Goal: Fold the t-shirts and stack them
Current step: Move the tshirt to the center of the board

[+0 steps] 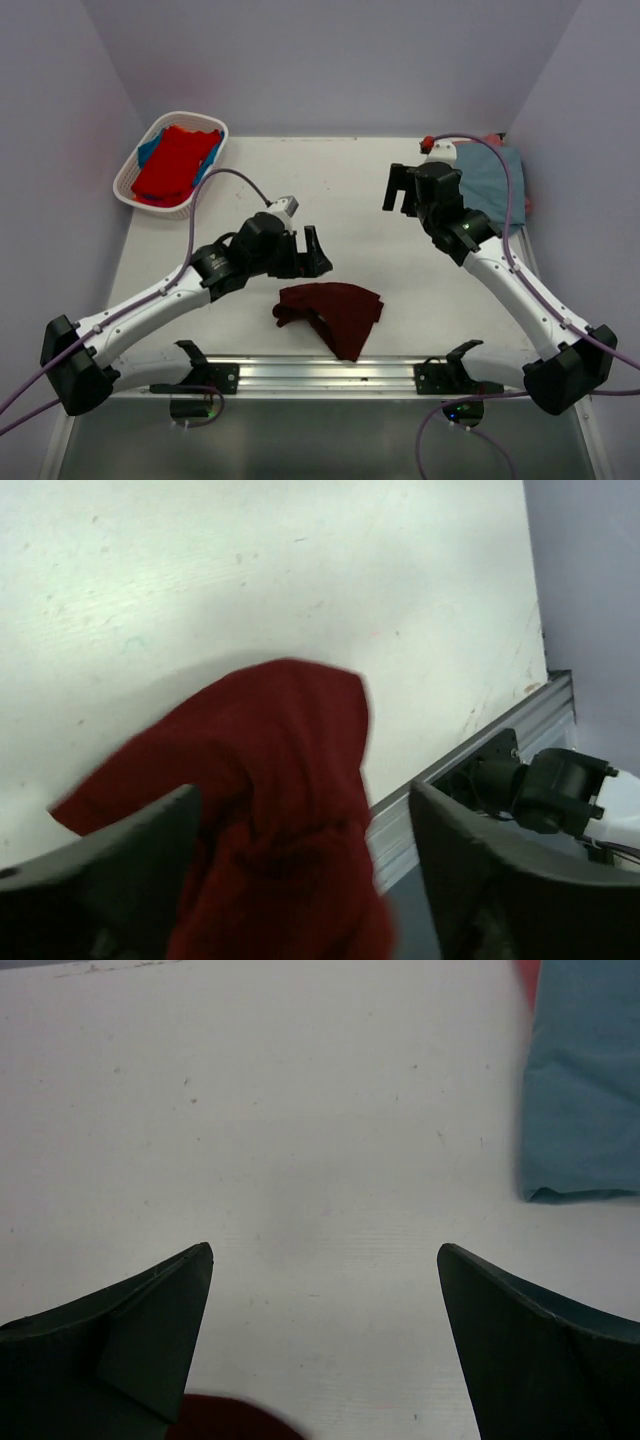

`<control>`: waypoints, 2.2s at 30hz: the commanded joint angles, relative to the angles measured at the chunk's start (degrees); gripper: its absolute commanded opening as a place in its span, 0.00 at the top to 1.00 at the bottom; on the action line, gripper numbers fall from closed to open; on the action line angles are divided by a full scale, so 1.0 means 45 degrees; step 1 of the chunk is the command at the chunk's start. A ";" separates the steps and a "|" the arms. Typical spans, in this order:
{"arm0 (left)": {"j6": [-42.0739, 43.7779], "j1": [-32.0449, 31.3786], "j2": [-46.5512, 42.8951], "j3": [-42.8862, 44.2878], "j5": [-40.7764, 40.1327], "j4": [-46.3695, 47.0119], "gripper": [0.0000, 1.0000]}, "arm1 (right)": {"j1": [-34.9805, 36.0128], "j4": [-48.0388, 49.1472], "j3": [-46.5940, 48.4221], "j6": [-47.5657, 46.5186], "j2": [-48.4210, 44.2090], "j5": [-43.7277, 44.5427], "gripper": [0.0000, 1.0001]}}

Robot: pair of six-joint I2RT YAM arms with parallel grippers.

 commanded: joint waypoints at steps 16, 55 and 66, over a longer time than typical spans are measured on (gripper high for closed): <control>0.0966 -0.8609 0.4230 0.0964 -0.6546 -0.4240 0.00 | 0.0041 -0.0471 0.0100 0.0446 0.0391 -0.0212 0.01; 0.7136 -0.9079 0.5209 0.0416 -0.3326 0.1050 0.35 | 0.0041 -0.0471 -0.0349 0.0231 0.0352 0.0119 0.01; 0.7606 -0.9060 0.6420 0.0300 -0.3385 0.1617 0.35 | 0.0041 -0.0471 -0.0427 0.0153 0.0313 0.0276 0.01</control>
